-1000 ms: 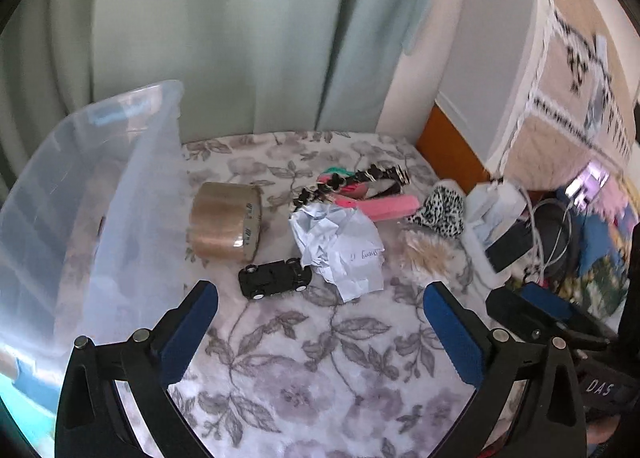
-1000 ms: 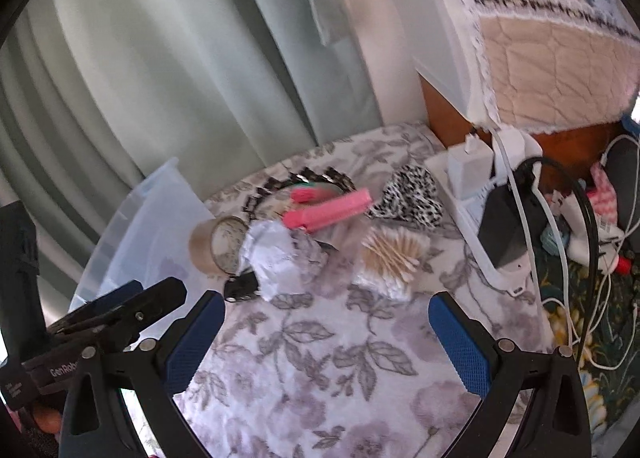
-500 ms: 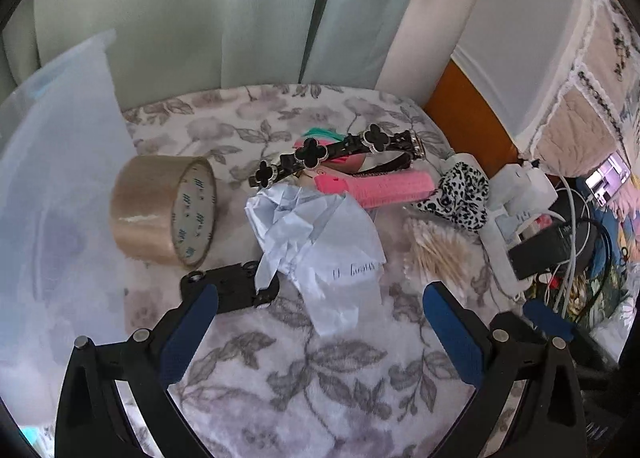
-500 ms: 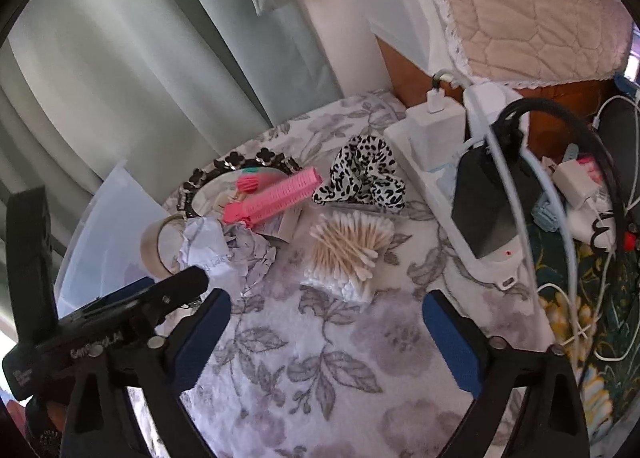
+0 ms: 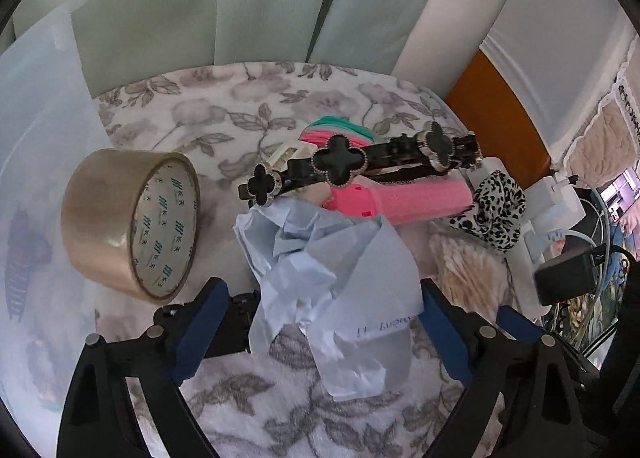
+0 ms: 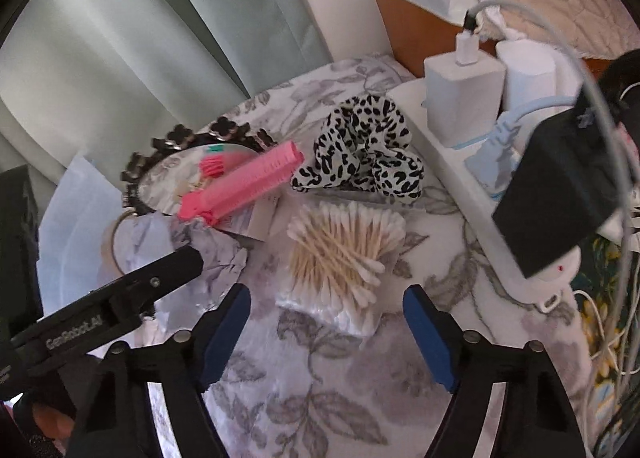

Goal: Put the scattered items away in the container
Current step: 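Grasp the crumpled paper with the left gripper while the right grasps the cotton swab bag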

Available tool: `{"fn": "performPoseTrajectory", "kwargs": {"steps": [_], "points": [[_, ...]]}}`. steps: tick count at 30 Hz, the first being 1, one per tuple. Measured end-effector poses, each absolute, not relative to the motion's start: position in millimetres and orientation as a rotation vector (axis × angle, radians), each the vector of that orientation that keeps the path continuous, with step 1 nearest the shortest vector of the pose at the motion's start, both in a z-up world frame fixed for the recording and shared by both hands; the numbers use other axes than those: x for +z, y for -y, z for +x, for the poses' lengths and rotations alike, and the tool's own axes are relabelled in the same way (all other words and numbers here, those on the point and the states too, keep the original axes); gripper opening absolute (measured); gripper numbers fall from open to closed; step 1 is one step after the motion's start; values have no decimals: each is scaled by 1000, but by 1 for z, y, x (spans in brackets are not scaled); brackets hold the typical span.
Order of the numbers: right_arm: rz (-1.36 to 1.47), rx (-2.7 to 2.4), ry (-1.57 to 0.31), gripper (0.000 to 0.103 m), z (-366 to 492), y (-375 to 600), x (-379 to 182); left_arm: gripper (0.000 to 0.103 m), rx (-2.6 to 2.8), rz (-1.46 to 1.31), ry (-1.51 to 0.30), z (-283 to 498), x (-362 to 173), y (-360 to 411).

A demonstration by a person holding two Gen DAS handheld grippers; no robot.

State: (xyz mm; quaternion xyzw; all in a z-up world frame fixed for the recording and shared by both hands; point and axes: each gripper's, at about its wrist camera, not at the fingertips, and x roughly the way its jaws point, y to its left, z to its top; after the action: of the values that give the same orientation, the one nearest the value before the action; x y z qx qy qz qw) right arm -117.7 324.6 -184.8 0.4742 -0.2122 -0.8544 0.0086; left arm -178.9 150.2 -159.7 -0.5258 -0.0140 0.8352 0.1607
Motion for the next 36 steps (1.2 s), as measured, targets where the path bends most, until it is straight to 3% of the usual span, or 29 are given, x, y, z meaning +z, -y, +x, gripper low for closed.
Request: {"fn": "performPoseTrajectory", "kwargs": {"steps": [10,21,36], "points": [[1512,-2699,566,76,-137,-311,-191,78,2361,-1512,67,-185,-170,-153],[1525,-2756,511,51,-142,-311,-191,70,2372,-1507,81,-183,-170,-144],[1500,-2735,542,47,-106,-302,-161,67,2390,-1509,139,-145,-157,-123]]}}
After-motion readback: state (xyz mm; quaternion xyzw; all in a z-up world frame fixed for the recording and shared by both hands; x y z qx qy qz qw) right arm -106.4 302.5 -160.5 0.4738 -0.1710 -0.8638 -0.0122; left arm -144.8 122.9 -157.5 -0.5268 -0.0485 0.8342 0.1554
